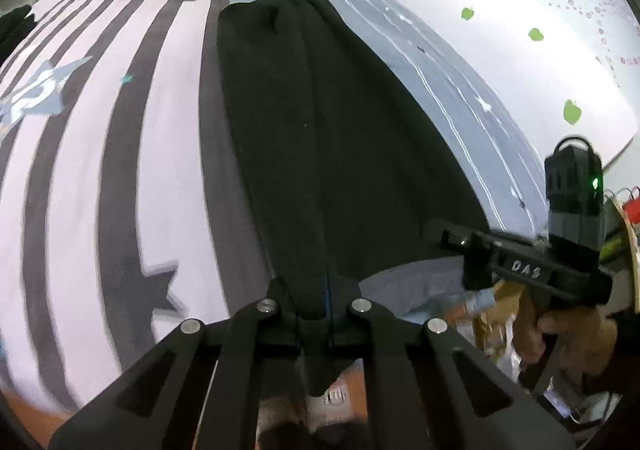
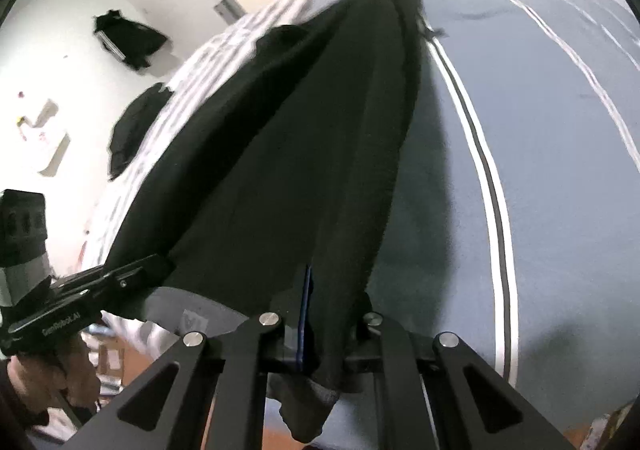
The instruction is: Fold clothes
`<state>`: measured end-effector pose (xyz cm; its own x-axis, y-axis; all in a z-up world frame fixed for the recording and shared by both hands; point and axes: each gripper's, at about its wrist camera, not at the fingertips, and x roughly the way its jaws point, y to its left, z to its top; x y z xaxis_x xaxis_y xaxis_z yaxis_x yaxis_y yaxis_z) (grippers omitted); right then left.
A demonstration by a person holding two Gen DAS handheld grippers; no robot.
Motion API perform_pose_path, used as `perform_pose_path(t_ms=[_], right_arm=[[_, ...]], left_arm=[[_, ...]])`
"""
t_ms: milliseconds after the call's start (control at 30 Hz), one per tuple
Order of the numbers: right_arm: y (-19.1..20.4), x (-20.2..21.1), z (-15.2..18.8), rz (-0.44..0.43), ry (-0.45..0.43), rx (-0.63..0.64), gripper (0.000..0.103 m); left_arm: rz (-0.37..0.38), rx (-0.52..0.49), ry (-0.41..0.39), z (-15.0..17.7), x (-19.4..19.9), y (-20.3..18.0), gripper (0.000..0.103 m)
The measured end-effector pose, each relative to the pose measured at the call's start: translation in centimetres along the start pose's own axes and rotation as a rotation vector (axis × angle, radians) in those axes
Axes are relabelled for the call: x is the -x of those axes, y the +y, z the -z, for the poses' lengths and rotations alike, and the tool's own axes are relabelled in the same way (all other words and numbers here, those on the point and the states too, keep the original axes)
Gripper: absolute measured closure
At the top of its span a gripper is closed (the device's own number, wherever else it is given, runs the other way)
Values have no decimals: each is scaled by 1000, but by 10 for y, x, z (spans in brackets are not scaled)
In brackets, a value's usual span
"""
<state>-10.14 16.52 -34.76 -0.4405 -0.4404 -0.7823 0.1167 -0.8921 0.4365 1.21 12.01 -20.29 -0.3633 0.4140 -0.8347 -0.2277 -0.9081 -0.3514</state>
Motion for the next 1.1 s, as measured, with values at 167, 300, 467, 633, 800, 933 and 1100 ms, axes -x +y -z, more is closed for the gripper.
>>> perform_pose_path(t_ms=[167, 300, 467, 633, 800, 933, 1100], right_arm=[[30, 42, 56, -48, 163, 56, 94], [43, 81, 92, -74, 255, 10, 94], [38, 115, 68, -79, 204, -68, 94], [46, 139, -3, -99, 76, -63, 94], [53, 157, -105, -110, -71, -10, 94], [44, 134, -179, -89, -141, 1, 94], [16, 63, -281, -57, -140, -65, 94]], left_arm=[[20, 51, 168, 60, 45, -22, 98], [30, 98, 208, 56, 64, -39, 98], [64, 134, 134, -11, 86, -35, 98], [118, 142, -19, -110, 108, -30, 97], [106, 48, -150, -214, 94, -17, 97], [103, 48, -191, -301, 40, 18, 97], [118, 112, -168, -404, -44, 70, 97]])
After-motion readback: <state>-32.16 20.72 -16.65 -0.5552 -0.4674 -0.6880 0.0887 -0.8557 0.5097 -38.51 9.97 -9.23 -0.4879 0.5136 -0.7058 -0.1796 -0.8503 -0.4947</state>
